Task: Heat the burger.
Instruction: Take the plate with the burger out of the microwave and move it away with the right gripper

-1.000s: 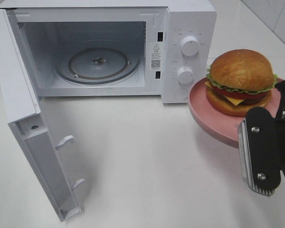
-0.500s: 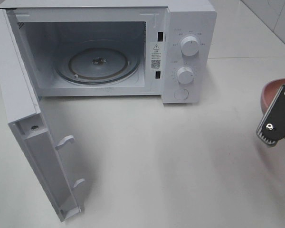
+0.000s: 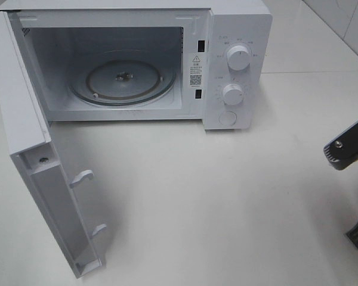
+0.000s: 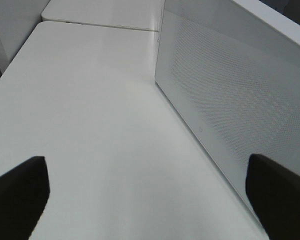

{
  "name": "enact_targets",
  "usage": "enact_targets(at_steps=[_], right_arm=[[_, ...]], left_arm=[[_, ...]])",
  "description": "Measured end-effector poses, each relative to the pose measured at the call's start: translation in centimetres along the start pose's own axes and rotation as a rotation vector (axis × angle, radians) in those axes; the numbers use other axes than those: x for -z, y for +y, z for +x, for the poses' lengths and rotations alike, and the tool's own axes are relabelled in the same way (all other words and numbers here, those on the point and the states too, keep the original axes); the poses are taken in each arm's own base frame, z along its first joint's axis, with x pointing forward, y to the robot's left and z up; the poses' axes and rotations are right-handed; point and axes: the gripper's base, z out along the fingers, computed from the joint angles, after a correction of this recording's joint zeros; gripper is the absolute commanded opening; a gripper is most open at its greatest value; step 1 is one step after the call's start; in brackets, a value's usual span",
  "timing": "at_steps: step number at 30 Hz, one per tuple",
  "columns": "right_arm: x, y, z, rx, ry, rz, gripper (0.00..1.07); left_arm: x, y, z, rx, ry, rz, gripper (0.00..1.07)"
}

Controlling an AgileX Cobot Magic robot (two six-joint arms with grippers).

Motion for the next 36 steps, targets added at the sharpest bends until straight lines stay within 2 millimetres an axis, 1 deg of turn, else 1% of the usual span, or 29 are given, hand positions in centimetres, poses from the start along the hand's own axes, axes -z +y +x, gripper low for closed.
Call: enact_targets(at_steps=[1,3,5,6,8,9,10,11,13,14,16,19,21,22,24,25,26,27,29,30,32,33,34,35,36], right_arm=[[-0.5,0.4,-0.1,-0.066,0.028,0.009,0.00],[-0.8,0.7,-0.2,-0.093,0.044,0.015,0.00],[-1.7,1.4,-0.4,-0.144,0.078,0.033,0.00],[-1.7,1.4,-0.4,-0.144,0.078,0.033,0.00],[-2.6,2.2,-0.7,-0.155,0.091,0.049,0.00],[-2.6,2.2,-0.7,-0.155,0.091,0.049,0.00],[-3.2,2.6,-1.0,-0.159,0.086,0.052,0.00],[-3.2,2.6,-1.0,-0.159,0.086,0.052,0.00],[-4.0,3.5,-1.4,-0.161,0.083,0.042,0.00],[-4.0,3.5,-1.4,-0.161,0.083,0.042,0.00],[-5.1,4.7,-1.8,-0.189,0.093,0.023,0.00],[-5.3,5.0,-2.0,-0.198,0.093,0.020,0.00],[-5.9,5.7,-3.0,-0.207,0.098,0.023,0.00],[-5.9,5.7,-3.0,-0.207,0.098,0.023,0.00],[-6.7,6.6,-4.1,-0.188,0.099,0.023,0.02],[-6.7,6.6,-4.1,-0.188,0.099,0.023,0.02],[-6.8,6.8,-4.4,-0.187,0.099,0.019,0.06],[-6.8,6.8,-4.4,-0.187,0.099,0.019,0.06],[-7.4,7.3,-4.8,-0.184,0.101,0.030,0.14],[-7.4,7.3,-4.8,-0.184,0.101,0.030,0.14],[-7.6,7.4,-4.8,-0.172,0.102,0.035,0.29],[-7.6,7.4,-4.8,-0.172,0.102,0.035,0.29],[-7.5,7.4,-4.8,-0.175,0.100,0.034,0.34],[-7.5,7.4,-4.8,-0.175,0.100,0.034,0.34],[-7.4,7.4,-5.2,-0.179,0.096,0.028,0.43]], left_arm=[[0.0,0.0,0.0,0.000,0.000,0.000,1.00],[0.0,0.0,0.0,0.000,0.000,0.000,1.00],[0.0,0.0,0.0,0.000,0.000,0.000,1.00],[0.0,0.0,0.0,0.000,0.000,0.000,1.00],[0.0,0.0,0.0,0.000,0.000,0.000,1.00],[0.0,0.0,0.0,0.000,0.000,0.000,1.00],[0.0,0.0,0.0,0.000,0.000,0.000,1.00],[0.0,0.0,0.0,0.000,0.000,0.000,1.00],[0.0,0.0,0.0,0.000,0.000,0.000,1.00],[0.0,0.0,0.0,0.000,0.000,0.000,1.00],[0.0,0.0,0.0,0.000,0.000,0.000,1.00],[0.0,0.0,0.0,0.000,0.000,0.000,1.00],[0.0,0.0,0.0,0.000,0.000,0.000,1.00],[0.0,0.0,0.0,0.000,0.000,0.000,1.00],[0.0,0.0,0.0,0.000,0.000,0.000,1.00],[0.0,0.0,0.0,0.000,0.000,0.000,1.00],[0.0,0.0,0.0,0.000,0.000,0.000,1.00],[0.0,0.0,0.0,0.000,0.000,0.000,1.00],[0.0,0.0,0.0,0.000,0.000,0.000,1.00],[0.0,0.0,0.0,0.000,0.000,0.000,1.00],[0.0,0.0,0.0,0.000,0.000,0.000,1.00],[0.0,0.0,0.0,0.000,0.000,0.000,1.00],[0.0,0.0,0.0,0.000,0.000,0.000,1.00],[0.0,0.0,0.0,0.000,0.000,0.000,1.00],[0.0,0.0,0.0,0.000,0.000,0.000,1.00]])
